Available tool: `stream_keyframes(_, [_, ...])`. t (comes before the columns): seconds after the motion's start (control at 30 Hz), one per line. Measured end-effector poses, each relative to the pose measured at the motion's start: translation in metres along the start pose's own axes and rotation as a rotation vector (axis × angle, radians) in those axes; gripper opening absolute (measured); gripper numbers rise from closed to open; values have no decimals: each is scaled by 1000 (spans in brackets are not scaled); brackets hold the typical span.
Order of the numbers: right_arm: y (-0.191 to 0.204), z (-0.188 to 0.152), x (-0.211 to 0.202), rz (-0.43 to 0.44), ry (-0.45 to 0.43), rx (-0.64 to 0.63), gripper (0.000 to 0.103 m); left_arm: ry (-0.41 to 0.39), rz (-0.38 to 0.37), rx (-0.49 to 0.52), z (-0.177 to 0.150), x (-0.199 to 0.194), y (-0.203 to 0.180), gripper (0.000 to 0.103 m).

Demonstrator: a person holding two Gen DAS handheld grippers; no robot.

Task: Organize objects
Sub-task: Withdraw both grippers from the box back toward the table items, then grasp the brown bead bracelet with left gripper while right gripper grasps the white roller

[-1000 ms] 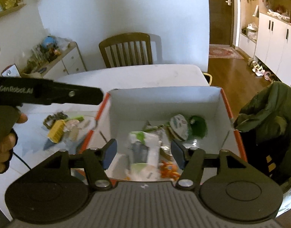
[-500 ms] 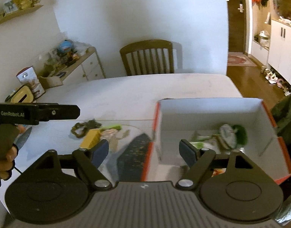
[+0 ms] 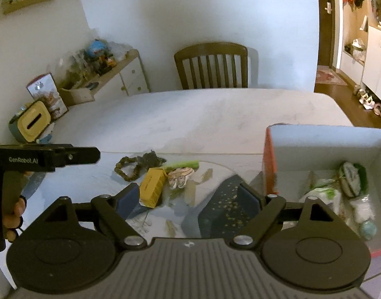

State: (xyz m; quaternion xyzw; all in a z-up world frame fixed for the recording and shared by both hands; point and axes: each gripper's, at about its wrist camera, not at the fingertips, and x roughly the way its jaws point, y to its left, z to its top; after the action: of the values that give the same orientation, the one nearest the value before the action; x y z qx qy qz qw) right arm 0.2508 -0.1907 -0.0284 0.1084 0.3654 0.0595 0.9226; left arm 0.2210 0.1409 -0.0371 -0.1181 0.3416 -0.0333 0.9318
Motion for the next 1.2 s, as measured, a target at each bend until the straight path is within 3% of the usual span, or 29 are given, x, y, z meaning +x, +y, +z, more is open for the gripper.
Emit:
stream_keyframes(0.2, [18, -1, 39, -66, 52, -30, 86, 31, 76, 7, -5, 24, 31, 103])
stream_keyframes(0.47, [20, -3, 82, -128, 119, -31, 86, 107, 152, -87, -12, 67, 74, 103])
stream_keyframes(0.57, [18, -6, 99, -148, 154, -40, 86, 137, 176, -64, -14, 82, 80, 103])
stream_keyframes(0.77, [14, -10, 127, -176, 196, -63, 86, 181, 192, -21, -20, 106, 87, 103])
stream_keyframes(0.93, [12, -13, 144, -184, 215, -61, 85, 191, 200, -52, -24, 115, 96, 100])
stream_keyframes(1.2, [13, -13, 160, -192, 234, -65, 65, 182, 183, -36, -28, 122, 94, 83])
